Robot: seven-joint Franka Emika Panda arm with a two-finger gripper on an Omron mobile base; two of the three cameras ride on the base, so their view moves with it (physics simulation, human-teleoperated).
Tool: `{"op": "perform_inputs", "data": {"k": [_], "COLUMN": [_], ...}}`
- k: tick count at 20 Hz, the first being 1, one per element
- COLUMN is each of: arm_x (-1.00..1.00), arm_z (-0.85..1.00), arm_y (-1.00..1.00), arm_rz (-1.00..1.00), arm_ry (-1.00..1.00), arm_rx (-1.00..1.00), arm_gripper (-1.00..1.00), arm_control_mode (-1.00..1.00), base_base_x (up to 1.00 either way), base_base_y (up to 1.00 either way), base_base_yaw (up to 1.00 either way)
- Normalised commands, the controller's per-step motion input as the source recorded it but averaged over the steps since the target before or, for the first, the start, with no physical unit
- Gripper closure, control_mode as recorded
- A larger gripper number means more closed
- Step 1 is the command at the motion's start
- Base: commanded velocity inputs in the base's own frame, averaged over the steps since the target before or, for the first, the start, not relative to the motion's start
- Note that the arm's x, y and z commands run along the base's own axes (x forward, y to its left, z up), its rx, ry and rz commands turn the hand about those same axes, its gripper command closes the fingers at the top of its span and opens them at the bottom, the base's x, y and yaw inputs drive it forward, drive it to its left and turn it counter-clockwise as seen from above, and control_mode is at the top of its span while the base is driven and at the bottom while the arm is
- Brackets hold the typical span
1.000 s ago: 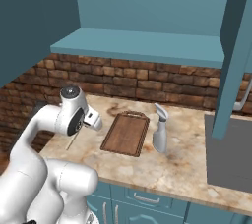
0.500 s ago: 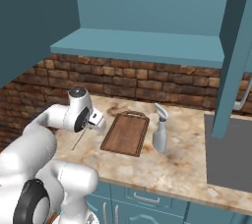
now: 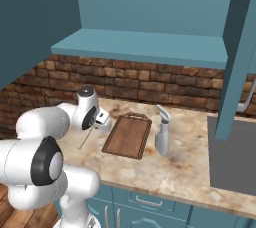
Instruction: Grab the spray bottle from the cabinet, then place it next to the cutting board for sanitizing. Then grab the dish brush from the countertop next to the sink and place it next to the cutting board.
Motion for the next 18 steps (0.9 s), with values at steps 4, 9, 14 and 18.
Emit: {"op": "perform_inputs", "data": {"k": [4,9,14,18], "arm_x": [0.42,0.22,0.13,0.08], "arm_z": [-0.38,-0.35,-0.31,-0.27], "arm_y": [0.0,0.0,0.0,0.0], "arm_rz": [0.03,0.03,0.01,0.01], "arm_ry": [0.02,0.01,0.03,0.01], "arm_rx": [-0.01,-0.01,-0.02,-0.01], "arm_gripper": [1.0,1.0,1.0,1.0], "arm_control_mode": [-1.0,-1.0,-1.0,-1.0], "base_base_x": [0.0,0.0,0.0,0.0], "base_base_y": [0.0,0.0,0.0,0.0], "base_base_yaw": [0.0,0.0,0.0,0.0]}}
